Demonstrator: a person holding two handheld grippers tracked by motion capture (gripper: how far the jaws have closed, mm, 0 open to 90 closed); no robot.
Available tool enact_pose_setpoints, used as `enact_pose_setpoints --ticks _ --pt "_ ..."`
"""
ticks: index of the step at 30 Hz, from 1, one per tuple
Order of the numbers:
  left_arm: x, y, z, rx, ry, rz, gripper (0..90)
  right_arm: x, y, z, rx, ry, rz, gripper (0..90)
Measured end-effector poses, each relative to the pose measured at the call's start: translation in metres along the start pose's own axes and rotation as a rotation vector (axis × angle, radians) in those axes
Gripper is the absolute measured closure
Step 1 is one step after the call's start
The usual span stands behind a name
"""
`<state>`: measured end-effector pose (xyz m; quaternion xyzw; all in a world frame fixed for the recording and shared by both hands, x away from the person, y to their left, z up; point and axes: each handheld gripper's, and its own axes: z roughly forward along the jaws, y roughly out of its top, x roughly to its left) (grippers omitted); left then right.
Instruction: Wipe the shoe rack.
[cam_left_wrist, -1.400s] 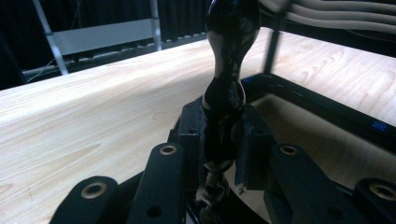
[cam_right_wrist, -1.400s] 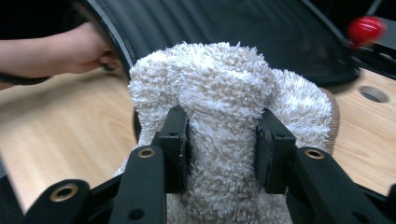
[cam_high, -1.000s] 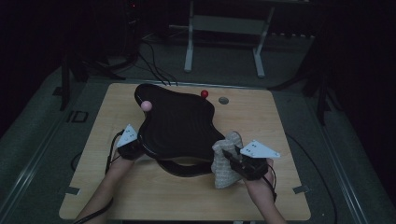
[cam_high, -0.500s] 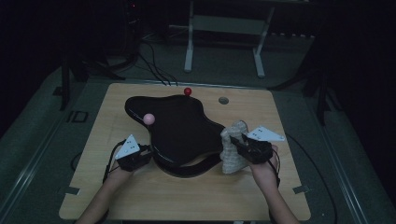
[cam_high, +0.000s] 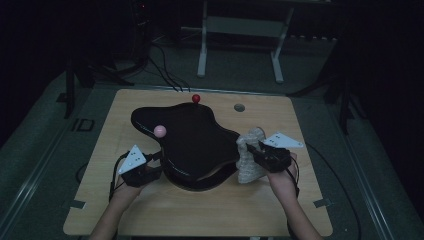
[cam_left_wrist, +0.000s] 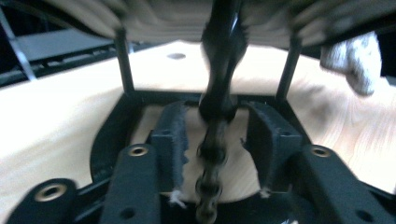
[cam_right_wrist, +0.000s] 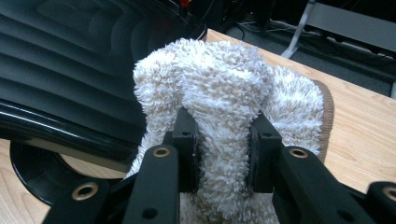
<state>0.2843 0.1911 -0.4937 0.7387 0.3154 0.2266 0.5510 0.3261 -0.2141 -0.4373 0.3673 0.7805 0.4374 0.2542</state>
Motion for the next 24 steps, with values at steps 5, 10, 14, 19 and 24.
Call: enact_pose_setpoints --ticks 5,10,14,19,24 --pt "-0.007 0.017 -0.004 -0.026 0.069 0.010 53.9 0.000 0.000 -0.001 0.002 0.000 0.004 70.0" --pt "-0.007 0.020 -0.002 -0.029 0.079 0.000 61.7 0.002 0.000 -0.006 -0.008 -0.003 -0.003 70.0" --pt "-0.008 0.020 0.000 -0.053 0.073 0.001 66.7 0.007 0.001 -0.015 -0.025 0.009 -0.011 70.1" --pt "-0.010 0.019 0.000 -0.038 0.087 0.010 69.5 0.009 -0.006 -0.025 -0.055 0.026 0.011 70.1" --pt "-0.010 0.019 0.000 -0.029 0.096 0.019 73.6 0.011 -0.012 -0.029 -0.051 0.039 0.015 70.0"
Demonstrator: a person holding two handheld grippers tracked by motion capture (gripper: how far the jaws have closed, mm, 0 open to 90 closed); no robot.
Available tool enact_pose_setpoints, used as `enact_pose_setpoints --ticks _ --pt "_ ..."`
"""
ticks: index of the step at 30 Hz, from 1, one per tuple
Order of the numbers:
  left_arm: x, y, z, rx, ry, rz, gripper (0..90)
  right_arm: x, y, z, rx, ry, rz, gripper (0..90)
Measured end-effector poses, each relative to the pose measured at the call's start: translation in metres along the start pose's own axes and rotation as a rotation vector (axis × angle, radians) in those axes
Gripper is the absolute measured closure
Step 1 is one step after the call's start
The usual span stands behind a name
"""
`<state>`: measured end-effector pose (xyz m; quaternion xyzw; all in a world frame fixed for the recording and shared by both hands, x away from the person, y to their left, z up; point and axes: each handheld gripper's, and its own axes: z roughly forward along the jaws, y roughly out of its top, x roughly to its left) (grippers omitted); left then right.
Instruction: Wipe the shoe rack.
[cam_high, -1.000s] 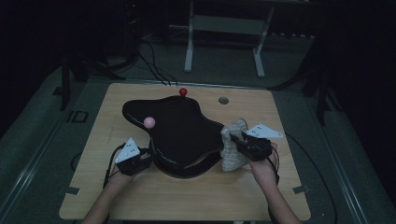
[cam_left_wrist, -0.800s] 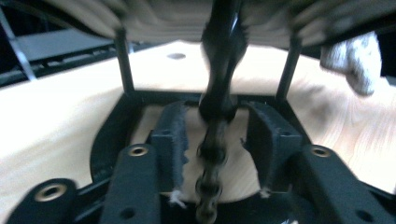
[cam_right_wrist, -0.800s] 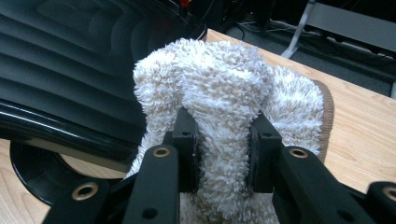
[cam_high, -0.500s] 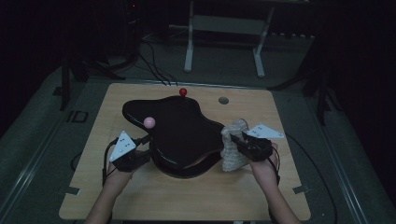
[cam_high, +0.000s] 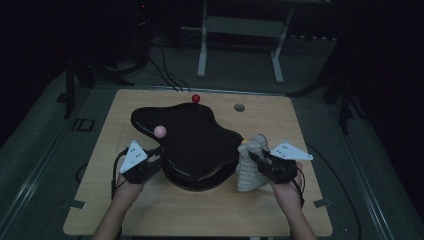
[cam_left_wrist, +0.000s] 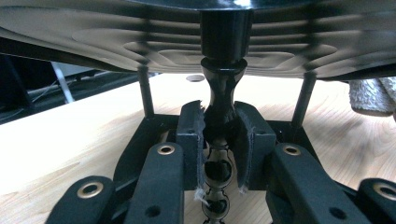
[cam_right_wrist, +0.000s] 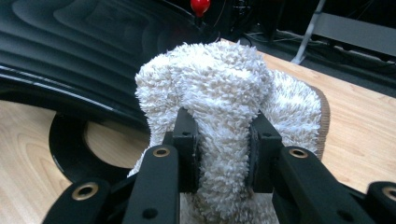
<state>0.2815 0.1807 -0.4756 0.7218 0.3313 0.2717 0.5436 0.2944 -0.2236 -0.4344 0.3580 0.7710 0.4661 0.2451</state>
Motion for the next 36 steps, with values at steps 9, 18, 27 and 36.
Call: enact_pose_setpoints --ticks 9,18,27,36 --pt "0.005 -0.002 0.000 -0.013 -0.047 -0.017 74.6 -0.002 -0.008 0.011 0.030 -0.001 0.004 70.3" --pt "0.010 -0.002 0.001 -0.009 -0.086 -0.016 74.8 -0.004 -0.037 0.024 0.120 -0.001 0.026 71.4" --pt "0.012 -0.002 0.001 -0.010 -0.099 -0.017 74.8 0.009 -0.029 0.025 0.077 0.008 0.016 71.8" --pt "0.013 -0.003 0.001 -0.014 -0.111 -0.027 74.8 0.014 -0.021 0.014 0.050 0.033 0.019 71.8"
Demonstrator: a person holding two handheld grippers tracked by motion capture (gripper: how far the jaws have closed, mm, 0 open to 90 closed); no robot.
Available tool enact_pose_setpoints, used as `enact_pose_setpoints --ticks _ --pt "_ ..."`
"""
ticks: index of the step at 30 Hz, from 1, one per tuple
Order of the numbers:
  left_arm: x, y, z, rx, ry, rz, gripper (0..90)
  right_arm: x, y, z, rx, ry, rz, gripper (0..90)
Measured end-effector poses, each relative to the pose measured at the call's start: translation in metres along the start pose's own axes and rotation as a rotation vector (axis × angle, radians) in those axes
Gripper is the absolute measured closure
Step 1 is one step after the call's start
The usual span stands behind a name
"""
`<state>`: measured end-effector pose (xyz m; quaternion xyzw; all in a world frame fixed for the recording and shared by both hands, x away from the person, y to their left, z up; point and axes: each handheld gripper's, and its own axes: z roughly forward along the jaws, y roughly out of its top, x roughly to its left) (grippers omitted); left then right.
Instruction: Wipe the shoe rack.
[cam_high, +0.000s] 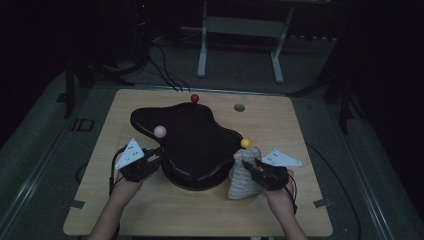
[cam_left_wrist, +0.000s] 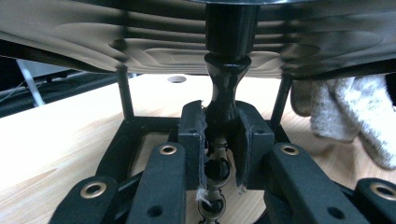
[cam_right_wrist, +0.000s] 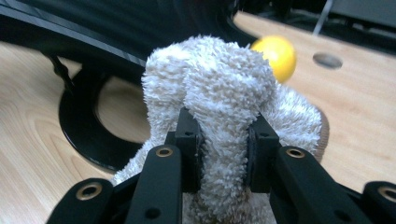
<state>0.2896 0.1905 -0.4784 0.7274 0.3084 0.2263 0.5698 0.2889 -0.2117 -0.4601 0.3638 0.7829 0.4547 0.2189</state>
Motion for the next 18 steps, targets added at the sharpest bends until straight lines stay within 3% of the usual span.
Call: enact_pose_setpoints --ticks 3,7,13,15,18 --pt "0.001 0.001 0.000 0.004 -0.004 0.000 74.8 0.004 -0.004 0.005 0.020 -0.011 -0.018 71.9" --pt "0.000 0.000 0.000 0.001 -0.007 -0.002 74.8 0.006 -0.013 0.018 0.084 0.012 -0.022 71.8" --pt "0.001 0.000 0.000 0.001 -0.013 -0.002 74.8 0.008 0.012 0.000 -0.019 -0.009 -0.046 71.8" --pt "0.001 -0.001 0.000 -0.004 -0.019 -0.006 74.8 0.010 0.014 0.001 -0.021 -0.015 -0.062 71.8" --pt "0.001 0.000 0.000 0.002 -0.014 0.001 74.8 0.015 0.003 0.014 0.026 -0.012 -0.067 71.8"
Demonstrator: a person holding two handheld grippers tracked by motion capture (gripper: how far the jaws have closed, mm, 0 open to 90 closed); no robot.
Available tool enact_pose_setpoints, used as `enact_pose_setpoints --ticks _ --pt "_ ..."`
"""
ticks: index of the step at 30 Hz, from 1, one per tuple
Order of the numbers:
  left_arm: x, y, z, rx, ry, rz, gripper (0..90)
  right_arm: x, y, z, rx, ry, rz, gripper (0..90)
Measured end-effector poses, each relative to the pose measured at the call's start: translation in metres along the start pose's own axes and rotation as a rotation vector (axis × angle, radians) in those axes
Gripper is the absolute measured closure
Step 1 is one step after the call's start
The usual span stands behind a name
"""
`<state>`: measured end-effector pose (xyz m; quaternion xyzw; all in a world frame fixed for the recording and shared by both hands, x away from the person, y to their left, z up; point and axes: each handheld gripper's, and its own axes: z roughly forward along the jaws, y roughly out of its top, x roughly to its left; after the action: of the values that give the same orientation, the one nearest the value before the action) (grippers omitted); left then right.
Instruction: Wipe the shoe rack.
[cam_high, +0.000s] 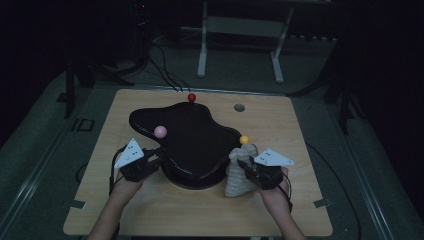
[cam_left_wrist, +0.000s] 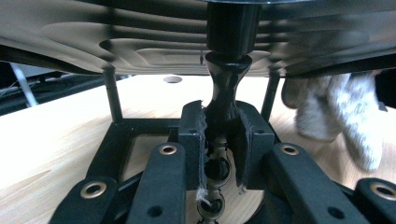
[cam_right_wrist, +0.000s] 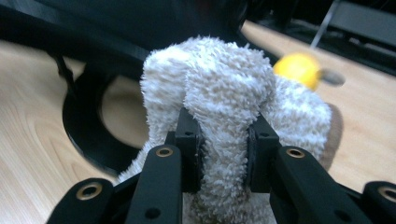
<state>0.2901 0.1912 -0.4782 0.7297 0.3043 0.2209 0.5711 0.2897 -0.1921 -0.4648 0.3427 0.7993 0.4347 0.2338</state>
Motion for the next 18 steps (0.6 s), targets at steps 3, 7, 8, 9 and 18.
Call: enact_pose_setpoints --ticks 3,7,8,9,18 --pt "0.000 0.000 0.000 0.000 -0.001 0.002 74.8 -0.001 -0.003 0.001 0.015 0.013 0.012 71.8" --pt "0.001 0.000 0.000 0.001 -0.006 0.004 74.8 -0.003 0.013 -0.013 -0.047 -0.004 0.005 71.7" --pt "0.001 0.000 0.000 0.001 -0.006 0.007 74.8 -0.003 0.017 -0.015 -0.057 -0.006 -0.002 71.7" --pt "0.001 0.000 0.000 0.001 -0.008 0.005 74.8 -0.003 0.019 -0.014 -0.057 -0.009 -0.007 71.8" --pt "0.001 0.000 0.000 -0.002 -0.015 0.003 74.8 0.003 0.008 -0.004 -0.018 0.013 0.000 71.7"
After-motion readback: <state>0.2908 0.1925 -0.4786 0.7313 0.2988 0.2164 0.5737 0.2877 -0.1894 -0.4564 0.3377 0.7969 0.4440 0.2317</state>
